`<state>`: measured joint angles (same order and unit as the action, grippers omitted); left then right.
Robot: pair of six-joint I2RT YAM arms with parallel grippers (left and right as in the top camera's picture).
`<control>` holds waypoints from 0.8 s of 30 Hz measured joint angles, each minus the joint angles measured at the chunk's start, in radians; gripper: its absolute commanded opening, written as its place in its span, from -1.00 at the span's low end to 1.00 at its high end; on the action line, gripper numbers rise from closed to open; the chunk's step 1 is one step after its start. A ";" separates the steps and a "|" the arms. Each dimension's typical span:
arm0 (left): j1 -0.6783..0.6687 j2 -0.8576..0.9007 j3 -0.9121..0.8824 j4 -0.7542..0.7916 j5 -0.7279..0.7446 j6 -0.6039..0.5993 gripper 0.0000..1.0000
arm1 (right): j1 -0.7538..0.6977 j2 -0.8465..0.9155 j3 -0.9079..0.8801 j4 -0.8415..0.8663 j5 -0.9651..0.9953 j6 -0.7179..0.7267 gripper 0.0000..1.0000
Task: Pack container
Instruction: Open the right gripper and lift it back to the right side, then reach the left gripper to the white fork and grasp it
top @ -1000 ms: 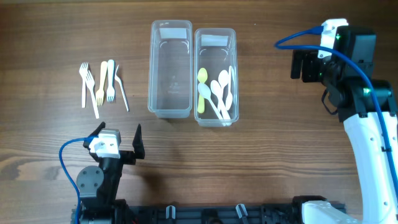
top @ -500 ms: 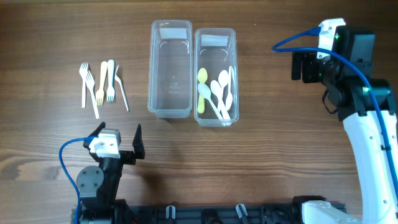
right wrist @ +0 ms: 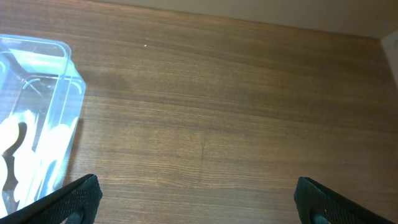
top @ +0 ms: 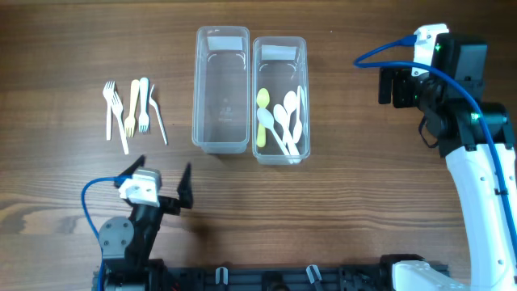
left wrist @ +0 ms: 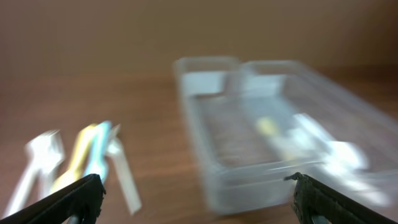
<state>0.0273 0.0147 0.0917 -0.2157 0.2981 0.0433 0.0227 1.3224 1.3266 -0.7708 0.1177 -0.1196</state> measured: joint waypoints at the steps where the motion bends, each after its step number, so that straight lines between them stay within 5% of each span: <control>1: 0.000 0.000 0.000 0.031 0.067 -0.004 0.99 | 0.000 0.000 0.000 0.000 0.000 -0.002 1.00; 5: -0.001 0.000 0.031 -0.034 0.187 -0.091 0.99 | 0.000 0.000 0.000 0.000 0.000 -0.003 1.00; 10: -0.001 0.045 0.327 -0.267 0.062 -0.155 0.99 | 0.000 0.000 0.000 -0.002 0.005 -0.003 1.00; 18: -0.001 0.528 1.105 -0.623 -0.183 -0.161 0.99 | 0.000 0.002 0.000 -0.003 0.008 -0.003 0.99; 24: -0.001 0.741 1.263 -0.710 -0.159 -0.161 0.99 | 0.000 0.002 0.000 -0.003 0.008 -0.003 1.00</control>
<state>0.0265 0.7555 1.3544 -0.9253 0.1394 -0.1181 0.0227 1.3239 1.3266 -0.7742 0.1253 -0.1223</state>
